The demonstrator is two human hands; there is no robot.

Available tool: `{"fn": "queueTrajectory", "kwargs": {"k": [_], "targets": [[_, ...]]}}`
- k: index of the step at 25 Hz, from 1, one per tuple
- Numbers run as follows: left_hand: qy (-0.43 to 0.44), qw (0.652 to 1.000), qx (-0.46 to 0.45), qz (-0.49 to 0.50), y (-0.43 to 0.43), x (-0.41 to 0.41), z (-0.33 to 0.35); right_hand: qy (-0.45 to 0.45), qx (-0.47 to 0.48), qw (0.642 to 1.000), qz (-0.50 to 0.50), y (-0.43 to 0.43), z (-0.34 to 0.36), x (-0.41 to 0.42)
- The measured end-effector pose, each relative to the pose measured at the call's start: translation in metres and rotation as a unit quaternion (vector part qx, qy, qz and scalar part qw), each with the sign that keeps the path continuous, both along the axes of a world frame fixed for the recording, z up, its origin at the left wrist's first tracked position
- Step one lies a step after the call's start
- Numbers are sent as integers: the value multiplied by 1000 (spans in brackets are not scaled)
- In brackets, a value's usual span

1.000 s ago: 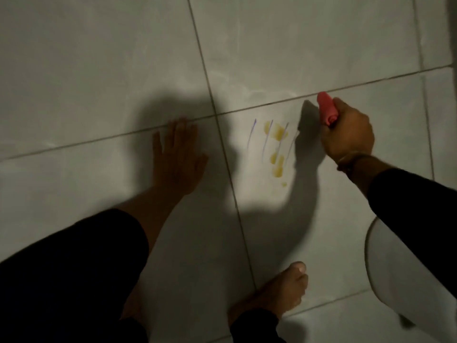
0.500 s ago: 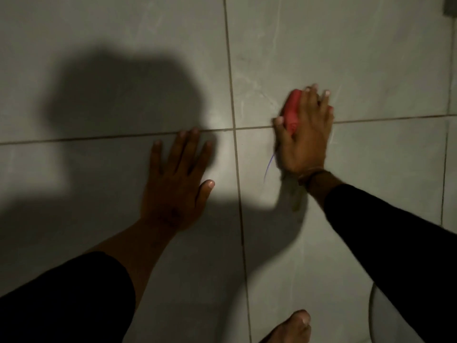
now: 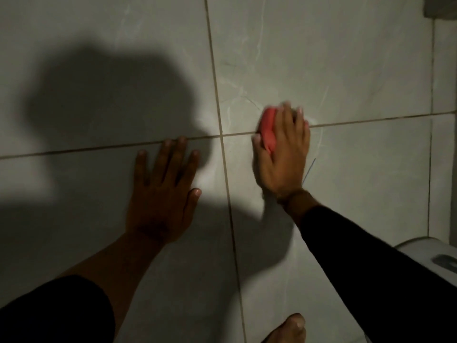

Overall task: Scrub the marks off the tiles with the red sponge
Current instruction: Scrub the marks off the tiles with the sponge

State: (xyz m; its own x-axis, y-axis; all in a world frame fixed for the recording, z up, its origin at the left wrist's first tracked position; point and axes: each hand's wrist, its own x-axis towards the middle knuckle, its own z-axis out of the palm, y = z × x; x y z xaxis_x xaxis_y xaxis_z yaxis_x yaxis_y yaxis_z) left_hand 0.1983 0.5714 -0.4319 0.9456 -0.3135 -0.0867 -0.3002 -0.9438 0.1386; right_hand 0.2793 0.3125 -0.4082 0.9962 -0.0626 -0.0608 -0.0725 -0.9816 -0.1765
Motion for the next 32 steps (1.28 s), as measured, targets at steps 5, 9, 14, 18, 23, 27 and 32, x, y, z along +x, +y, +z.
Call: {"fn": "queueTrajectory", "kwargs": {"k": [5,9,14,18,23,27,32], "targets": [[4,1000,-10,8,3,-2,3,54,-22,982,180,37,-4,-120],[-4,1000,-9,5,-3,1,7,33,4,999,6,-69,6,-55],[-7,1000,-3,-4,0,-1,1,-28,-24,999,-30,-21,-8,-6],[3,1000,-2,3,0,-1,1,109,-15,993,50,19,15,-196],[-2,1000,1,-1,1,0,0,41,34,982,-180,-81,13,-36],[4,1000,3,4,0,-1,1,11,-7,994,-112,-37,-8,-64],[13,1000,0,4,0,-1,3,101,-25,993,-62,3,11,-277]]}}
